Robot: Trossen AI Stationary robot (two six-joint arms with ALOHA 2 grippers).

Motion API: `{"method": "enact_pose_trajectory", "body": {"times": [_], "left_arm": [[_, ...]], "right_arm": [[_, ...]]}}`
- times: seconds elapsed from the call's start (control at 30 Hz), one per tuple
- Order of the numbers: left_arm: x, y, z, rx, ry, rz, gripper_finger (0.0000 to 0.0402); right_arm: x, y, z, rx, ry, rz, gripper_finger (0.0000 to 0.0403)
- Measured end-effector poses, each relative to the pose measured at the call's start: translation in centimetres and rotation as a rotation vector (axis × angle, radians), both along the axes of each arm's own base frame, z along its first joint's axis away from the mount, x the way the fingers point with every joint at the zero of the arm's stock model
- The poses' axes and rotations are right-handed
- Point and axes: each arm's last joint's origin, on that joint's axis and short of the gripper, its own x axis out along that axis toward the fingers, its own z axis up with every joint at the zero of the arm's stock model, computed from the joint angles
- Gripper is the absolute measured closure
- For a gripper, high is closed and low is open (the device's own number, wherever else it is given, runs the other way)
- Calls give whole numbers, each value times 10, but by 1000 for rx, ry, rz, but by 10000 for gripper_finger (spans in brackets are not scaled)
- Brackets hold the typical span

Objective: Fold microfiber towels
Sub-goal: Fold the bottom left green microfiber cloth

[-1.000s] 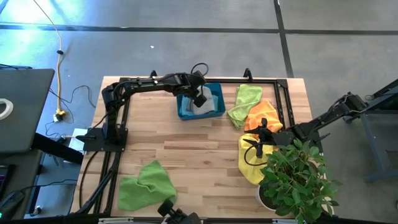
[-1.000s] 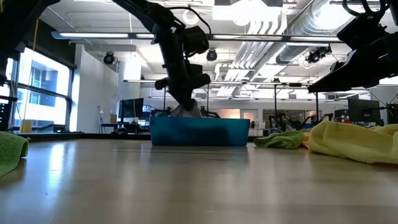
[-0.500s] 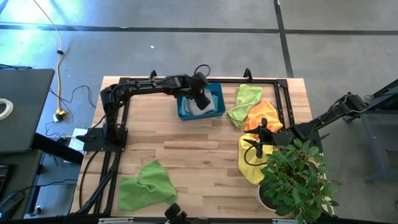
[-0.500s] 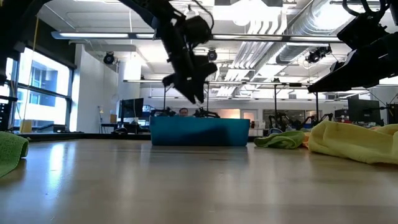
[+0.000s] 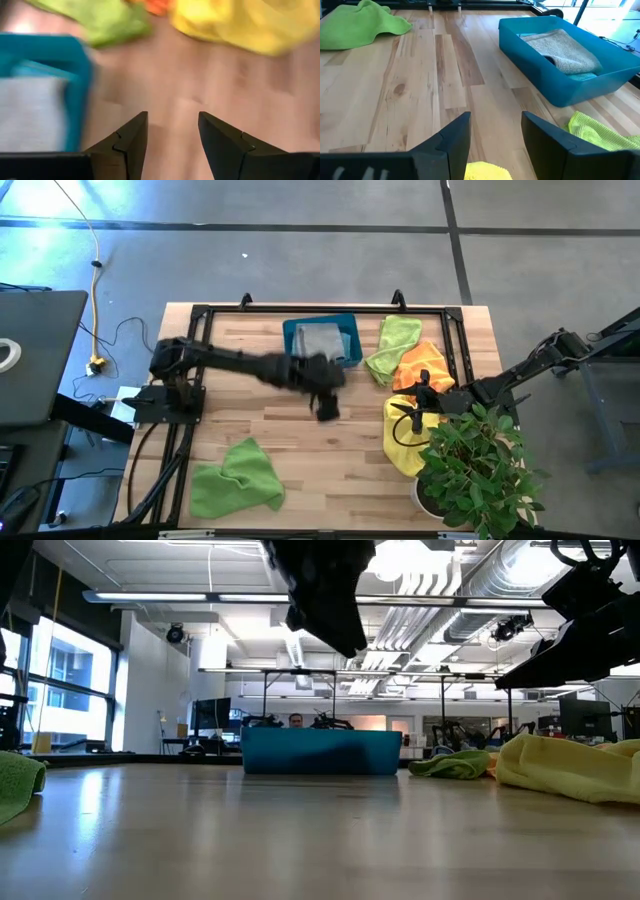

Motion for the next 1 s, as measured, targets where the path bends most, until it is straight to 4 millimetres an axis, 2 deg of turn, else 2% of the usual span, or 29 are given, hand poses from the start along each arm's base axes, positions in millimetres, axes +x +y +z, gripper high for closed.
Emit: {"method": "enact_pose_trajectory", "body": {"times": [0.1,0.23,0.33,0.43,0.53,0.63,0.87,1.0], "left_arm": [[0,-51,-12,-36,61,-68,239],[-15,-113,-29,-56,198,-148,240],[-34,-148,-43,-53,335,-163,240],[-49,-178,-55,-98,419,-93,240],[-64,-199,-67,-159,525,-24,240],[-77,-214,-73,-180,633,-33,240],[-100,-240,-73,-56,701,-278,240],[-104,-246,-75,-44,698,-329,240]], "right_arm": [[0,0,0,0,0,0,236],[0,0,0,0,0,0,236],[0,0,0,0,0,0,236],[0,0,0,0,0,0,236],[0,0,0,-1,2,0,236],[0,0,-1,-3,7,0,236],[-1,0,-1,-6,13,0,236],[-1,0,-1,-6,14,0,236]]}}
